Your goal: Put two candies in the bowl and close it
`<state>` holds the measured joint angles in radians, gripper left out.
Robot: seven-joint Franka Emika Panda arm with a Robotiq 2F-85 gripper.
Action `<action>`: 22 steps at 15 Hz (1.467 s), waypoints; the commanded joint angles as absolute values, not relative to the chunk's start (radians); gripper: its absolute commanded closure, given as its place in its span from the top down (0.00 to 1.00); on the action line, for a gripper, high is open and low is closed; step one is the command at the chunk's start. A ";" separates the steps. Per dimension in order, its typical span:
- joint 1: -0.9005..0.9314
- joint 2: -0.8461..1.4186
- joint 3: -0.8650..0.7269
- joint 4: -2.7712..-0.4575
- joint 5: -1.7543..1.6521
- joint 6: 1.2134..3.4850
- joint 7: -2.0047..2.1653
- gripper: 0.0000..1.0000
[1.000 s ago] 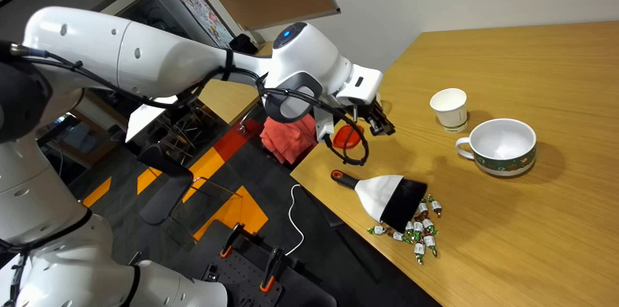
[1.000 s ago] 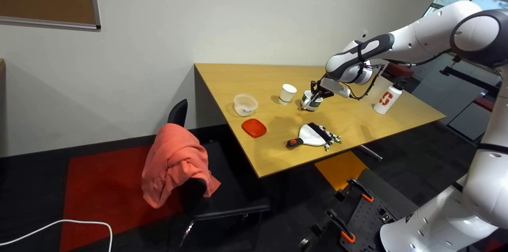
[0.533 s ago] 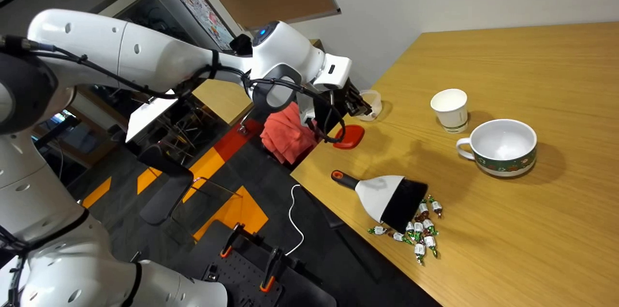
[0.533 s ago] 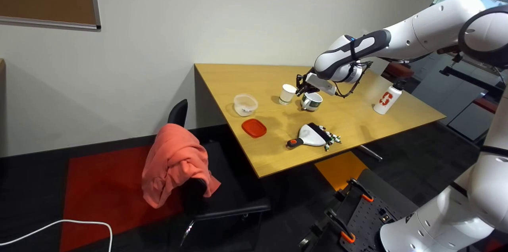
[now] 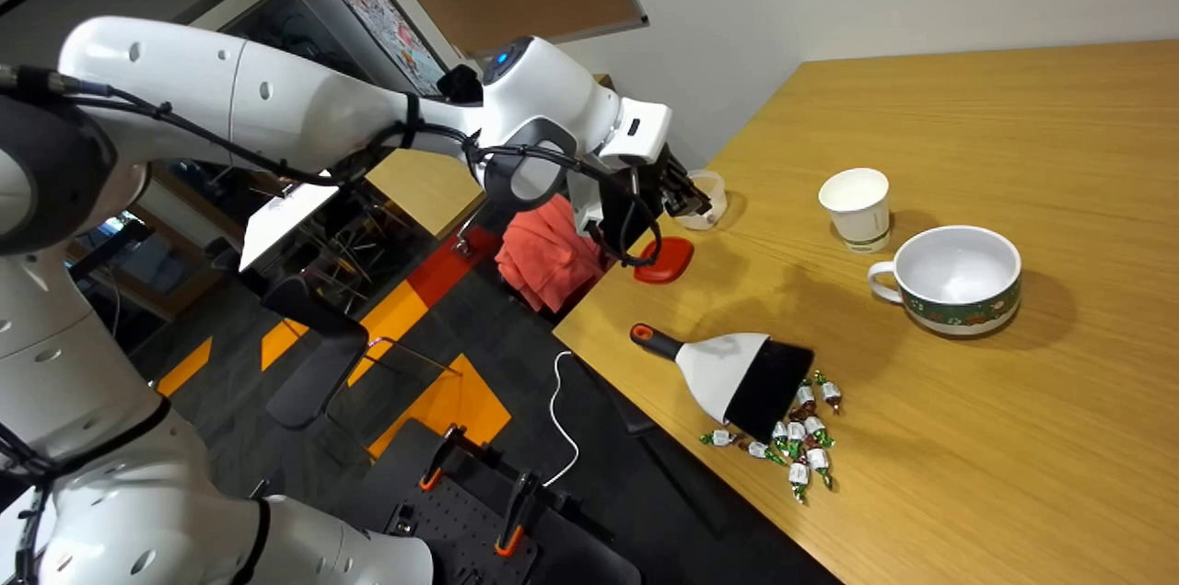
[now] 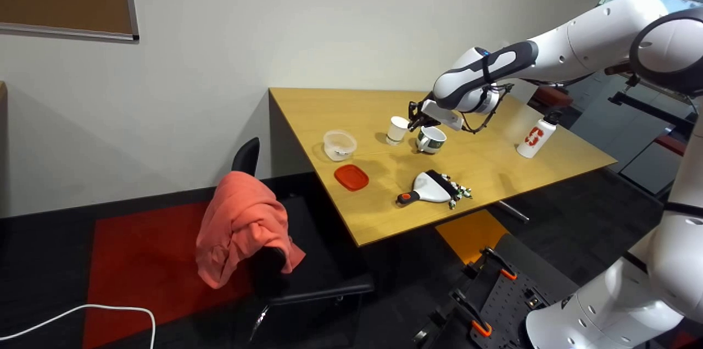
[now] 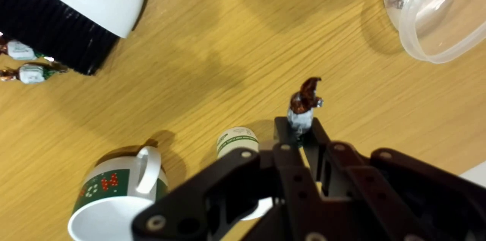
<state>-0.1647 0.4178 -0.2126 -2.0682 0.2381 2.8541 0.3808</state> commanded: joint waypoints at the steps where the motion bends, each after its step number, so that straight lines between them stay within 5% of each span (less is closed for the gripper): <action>1: -0.099 0.489 -0.232 -1.952 0.204 2.841 0.434 0.03; 11: 0.046 0.735 -0.284 -1.656 0.140 2.820 0.527 0.03; 22: 0.005 0.883 -0.175 -1.479 0.176 2.798 0.459 0.03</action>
